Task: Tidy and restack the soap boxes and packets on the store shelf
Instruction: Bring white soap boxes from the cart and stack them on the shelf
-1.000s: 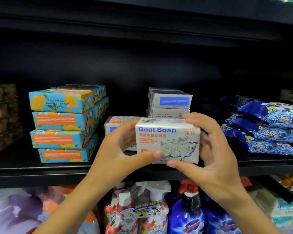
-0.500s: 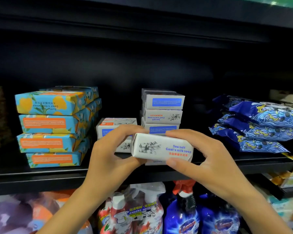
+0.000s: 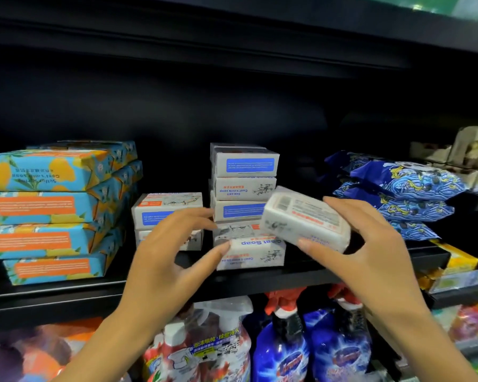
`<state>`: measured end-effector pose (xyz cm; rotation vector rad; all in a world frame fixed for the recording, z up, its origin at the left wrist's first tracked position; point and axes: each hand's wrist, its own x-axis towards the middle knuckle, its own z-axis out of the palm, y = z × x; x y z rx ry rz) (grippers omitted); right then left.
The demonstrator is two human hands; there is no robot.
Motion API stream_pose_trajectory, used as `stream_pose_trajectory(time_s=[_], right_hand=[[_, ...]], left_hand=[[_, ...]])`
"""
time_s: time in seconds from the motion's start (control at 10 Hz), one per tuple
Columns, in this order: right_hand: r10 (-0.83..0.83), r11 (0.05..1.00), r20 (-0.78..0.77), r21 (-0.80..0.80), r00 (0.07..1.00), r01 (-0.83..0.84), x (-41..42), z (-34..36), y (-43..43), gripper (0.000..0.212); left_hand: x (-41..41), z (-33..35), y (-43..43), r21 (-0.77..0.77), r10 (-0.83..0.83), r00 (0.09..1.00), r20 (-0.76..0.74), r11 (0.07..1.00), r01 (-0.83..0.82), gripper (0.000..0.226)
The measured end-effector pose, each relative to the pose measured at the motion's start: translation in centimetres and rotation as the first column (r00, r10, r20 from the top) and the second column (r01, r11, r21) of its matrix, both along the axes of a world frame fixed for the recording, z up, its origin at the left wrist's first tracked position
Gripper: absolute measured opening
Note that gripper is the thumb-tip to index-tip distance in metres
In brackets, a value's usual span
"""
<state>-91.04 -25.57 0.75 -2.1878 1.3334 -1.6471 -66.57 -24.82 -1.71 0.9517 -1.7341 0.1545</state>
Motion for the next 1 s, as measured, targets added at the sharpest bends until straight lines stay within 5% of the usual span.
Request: stream_pose_trajectory(time_s=[0.2,0.5,0.6,0.7,0.8,1.0], right_hand=[[-0.436,0.893,-0.190,0.036,0.880,0.449,-2.2,-2.7,-2.8,0.067],[-0.498,0.854,-0.253,0.025,0.830,0.520,-2.2,-3.2,-4.0,0.058],[-0.503,0.841,-0.396,-0.020,0.768,0.540,-1.9,-2.1,-3.8,0.075],[-0.483,0.804,-0.641,-0.054,0.596,0.593,-1.7,-1.5,-3.7,0.075],[-0.438,0.829,-0.666,-0.040,0.603,0.558,-1.8,-1.3,-3.7,0.059],[-0.480,0.858,-0.457,-0.068,0.749,0.509,-1.5,-1.5,-3.4,0.049]], left_hand=[[0.7,-1.1,0.0,0.119,0.229,0.946,0.228,0.958,-0.261,0.023],[0.8,-1.4,-0.1,0.083,0.291,0.895,0.337,0.938,-0.336,0.035],[0.7,-1.5,-0.1,0.076,0.298,0.895,0.331,0.937,-0.340,0.035],[0.7,-1.5,-0.1,0.074,0.292,0.896,0.334,0.940,-0.334,0.036],[0.7,-1.5,-0.1,0.064,0.290,0.895,0.338,0.942,-0.329,0.036],[0.6,-1.5,-0.1,0.042,0.293,0.896,0.335,0.945,-0.325,0.036]])
